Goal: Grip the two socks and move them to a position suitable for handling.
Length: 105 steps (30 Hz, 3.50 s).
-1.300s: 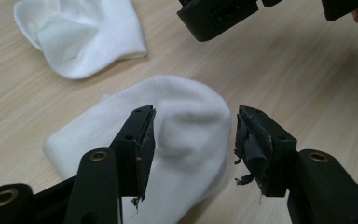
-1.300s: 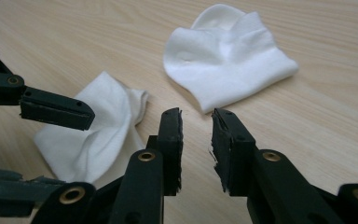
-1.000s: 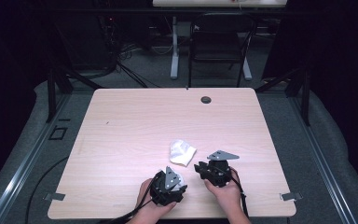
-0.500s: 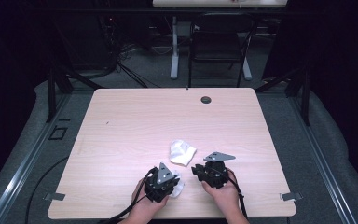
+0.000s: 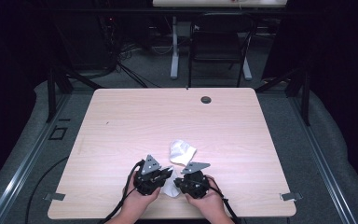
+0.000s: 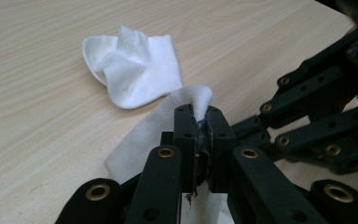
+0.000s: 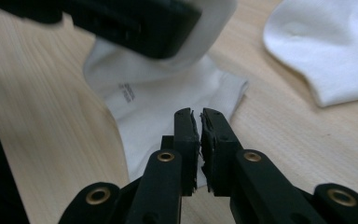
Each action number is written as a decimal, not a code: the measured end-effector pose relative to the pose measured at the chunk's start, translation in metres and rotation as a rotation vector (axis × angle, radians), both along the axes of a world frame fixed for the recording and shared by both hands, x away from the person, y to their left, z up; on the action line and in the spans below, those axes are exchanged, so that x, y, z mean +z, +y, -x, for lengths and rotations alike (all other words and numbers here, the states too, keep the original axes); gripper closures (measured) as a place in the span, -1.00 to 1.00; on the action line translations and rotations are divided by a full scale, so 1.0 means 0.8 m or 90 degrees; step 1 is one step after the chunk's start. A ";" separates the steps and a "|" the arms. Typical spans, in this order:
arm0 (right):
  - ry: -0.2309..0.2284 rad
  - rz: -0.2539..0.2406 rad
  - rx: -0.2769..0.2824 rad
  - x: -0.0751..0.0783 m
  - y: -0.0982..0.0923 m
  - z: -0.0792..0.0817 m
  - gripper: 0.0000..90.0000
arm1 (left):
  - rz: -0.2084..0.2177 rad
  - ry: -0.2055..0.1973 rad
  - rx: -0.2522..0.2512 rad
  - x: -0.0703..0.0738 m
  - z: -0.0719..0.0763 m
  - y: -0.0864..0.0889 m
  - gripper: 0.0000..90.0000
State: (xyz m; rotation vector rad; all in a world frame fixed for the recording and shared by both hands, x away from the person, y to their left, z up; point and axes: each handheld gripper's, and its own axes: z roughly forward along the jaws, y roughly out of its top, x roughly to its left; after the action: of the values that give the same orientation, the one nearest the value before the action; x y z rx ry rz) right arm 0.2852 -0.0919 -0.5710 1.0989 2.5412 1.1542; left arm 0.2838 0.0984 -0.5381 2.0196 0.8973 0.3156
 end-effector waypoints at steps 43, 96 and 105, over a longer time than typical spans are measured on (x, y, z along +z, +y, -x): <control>-0.015 0.029 -0.037 -0.005 -0.019 -0.015 0.77 | -0.063 0.053 0.040 -0.051 -0.022 0.086 0.38; -0.051 0.067 -0.144 0.033 0.052 -0.111 0.31 | -0.031 0.033 0.078 -0.035 -0.031 0.126 0.16; -0.050 0.142 -0.145 0.023 0.057 -0.113 0.46 | -0.030 0.035 0.073 -0.036 -0.030 0.125 0.16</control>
State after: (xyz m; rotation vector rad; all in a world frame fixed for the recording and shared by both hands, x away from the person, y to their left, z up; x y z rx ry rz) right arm 0.3754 -0.0460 -0.5526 1.2202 2.3431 0.8189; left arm 0.3078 0.1980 -0.5666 2.0330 1.0514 0.3484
